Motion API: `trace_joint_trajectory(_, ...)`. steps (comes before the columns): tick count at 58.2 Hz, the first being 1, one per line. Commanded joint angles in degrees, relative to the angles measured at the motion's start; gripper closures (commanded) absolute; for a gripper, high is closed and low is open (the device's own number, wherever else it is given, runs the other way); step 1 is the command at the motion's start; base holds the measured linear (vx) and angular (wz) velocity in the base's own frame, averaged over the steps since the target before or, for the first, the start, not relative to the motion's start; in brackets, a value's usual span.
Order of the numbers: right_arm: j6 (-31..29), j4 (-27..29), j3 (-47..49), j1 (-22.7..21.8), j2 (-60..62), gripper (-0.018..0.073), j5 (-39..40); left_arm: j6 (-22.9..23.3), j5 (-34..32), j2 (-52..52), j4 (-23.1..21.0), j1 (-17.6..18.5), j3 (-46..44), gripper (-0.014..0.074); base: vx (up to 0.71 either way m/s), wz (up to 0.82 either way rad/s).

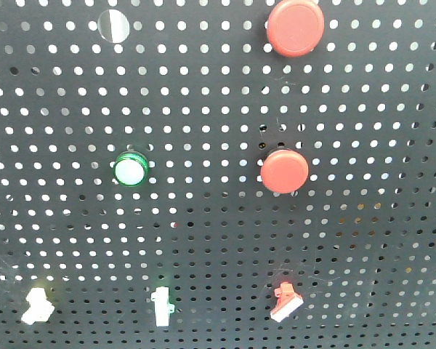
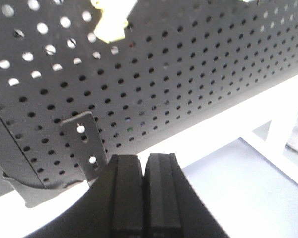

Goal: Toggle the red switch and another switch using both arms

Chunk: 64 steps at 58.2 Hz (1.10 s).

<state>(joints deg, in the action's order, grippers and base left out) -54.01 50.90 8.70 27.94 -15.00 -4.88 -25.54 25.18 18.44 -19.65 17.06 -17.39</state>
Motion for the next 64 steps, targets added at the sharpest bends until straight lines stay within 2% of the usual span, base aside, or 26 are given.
trace_joint_trajectory(1,-0.1,0.3,0.6,-0.1,-0.4,0.0566,3.2,0.6,-4.0,0.5,-1.0,0.3,-1.6,0.0594,0.0,0.0)
trace_joint_trajectory(10,-0.2,0.3,0.4,-0.1,-0.4,0.0566,2.6,0.0,-4.3,0.5,-0.3,0.3,-1.5,0.0594,0.0,0.0)
trace_joint_trajectory(14,-0.2,0.3,0.4,-0.1,-0.4,0.0566,2.6,0.0,-4.6,-0.1,2.8,0.3,-0.6,0.0594,0.0,0.0)
trace_joint_trajectory(17,-0.2,0.3,0.4,-0.1,-0.4,0.0566,2.6,0.0,-6.4,-1.6,6.8,-0.3,0.4,0.0594,0.0,0.0)
trace_joint_trajectory(20,-0.2,0.3,0.4,-0.1,-0.4,0.0566,2.6,0.7,-10.0,-3.9,9.7,-1.7,2.2,0.0594,0.0,0.0)
trace_joint_trajectory(28,-0.2,0.3,0.4,-0.1,-0.4,0.0566,2.6,4.3,-22.1,-12.6,11.1,-6.3,9.6,0.0594,0.0,0.0)
trace_joint_trajectory(34,-0.2,0.3,0.4,-0.1,-0.4,0.0566,2.6,9.2,-28.9,-20.4,11.4,-9.4,16.8,0.0594,0.0,0.0)
trace_joint_trajectory(37,-0.2,0.3,0.3,-0.1,-0.4,0.0566,2.6,12.3,-33.6,-20.3,11.4,-10.6,20.5,0.0594,0.0,0.0)
trace_joint_trajectory(41,-0.2,0.3,0.0,-0.1,-0.2,0.0566,2.6,14.7,-28.8,-19.6,13.0,-11.4,20.0,0.0594,0.0,0.0)
trace_joint_trajectory(44,-0.2,0.3,0.0,-0.1,-0.5,0.0566,2.5,15.3,-28.6,-19.5,14.6,-11.4,20.1,0.0594,0.0,0.0)
trace_joint_trajectory(64,-0.2,0.3,0.0,-0.1,-0.6,0.0566,2.6,15.3,-28.0,-19.5,14.0,-11.4,20.1,0.0594,0.0,0.0)
